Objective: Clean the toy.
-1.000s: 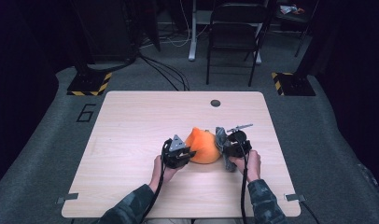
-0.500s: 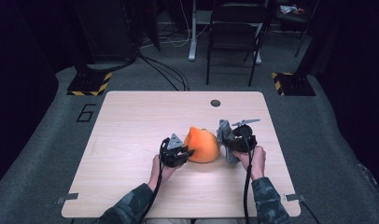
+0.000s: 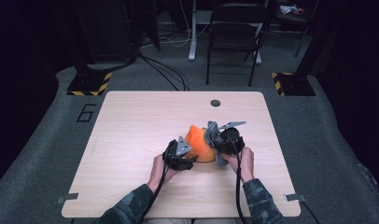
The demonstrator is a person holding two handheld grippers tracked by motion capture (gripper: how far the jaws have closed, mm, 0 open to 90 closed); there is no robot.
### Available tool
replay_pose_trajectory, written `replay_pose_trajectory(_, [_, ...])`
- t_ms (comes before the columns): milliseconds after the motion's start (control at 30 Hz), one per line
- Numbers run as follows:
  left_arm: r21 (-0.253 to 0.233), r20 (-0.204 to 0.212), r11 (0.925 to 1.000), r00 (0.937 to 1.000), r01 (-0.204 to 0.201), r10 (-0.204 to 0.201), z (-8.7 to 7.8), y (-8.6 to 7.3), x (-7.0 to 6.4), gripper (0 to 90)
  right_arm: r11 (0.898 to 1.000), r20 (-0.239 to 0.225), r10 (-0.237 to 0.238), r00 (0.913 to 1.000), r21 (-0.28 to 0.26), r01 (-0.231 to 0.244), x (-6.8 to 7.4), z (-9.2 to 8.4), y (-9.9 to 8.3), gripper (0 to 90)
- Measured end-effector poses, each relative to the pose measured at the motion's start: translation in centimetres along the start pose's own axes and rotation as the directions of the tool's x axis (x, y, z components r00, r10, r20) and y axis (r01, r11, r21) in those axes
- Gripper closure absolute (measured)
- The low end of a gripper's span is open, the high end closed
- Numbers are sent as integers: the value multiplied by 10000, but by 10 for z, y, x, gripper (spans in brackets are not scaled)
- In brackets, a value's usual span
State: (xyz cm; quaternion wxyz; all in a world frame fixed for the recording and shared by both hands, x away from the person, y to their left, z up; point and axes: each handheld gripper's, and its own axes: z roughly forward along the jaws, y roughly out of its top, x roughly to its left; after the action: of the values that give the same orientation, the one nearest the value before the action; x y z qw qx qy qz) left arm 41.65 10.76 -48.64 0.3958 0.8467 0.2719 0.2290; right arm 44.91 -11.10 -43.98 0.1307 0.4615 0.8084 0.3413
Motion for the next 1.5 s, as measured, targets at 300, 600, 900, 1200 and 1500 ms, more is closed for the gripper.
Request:
replay_pose_trajectory(300, [-473,-207,9982,9990,380,-390,2,-6,1,737,9996,126,0,9999,-275,3,1,-9,5,775])
replay_pose_trajectory(600, [-532,1131,9784,9747,1999,-1930,-15,6,3,755,9937,-531,-980,9938,-597,948,41,-31,24,770])
replay_pose_trajectory(900, [-326,1113,9861,9811,1629,-1584,-8,1,2,737,9897,20,-1430,9897,-21,1430,43,-7,14,772])
replay_pose_trajectory(1200, [-303,1362,9802,9724,1954,-1897,-6,-2,9,731,9939,151,-1080,9940,251,1076,25,-5,11,774])
replay_pose_trajectory(1500, [-311,1407,9780,9697,2062,-1999,-5,-3,11,727,9961,462,-669,9967,615,640,4,-2,3,774])
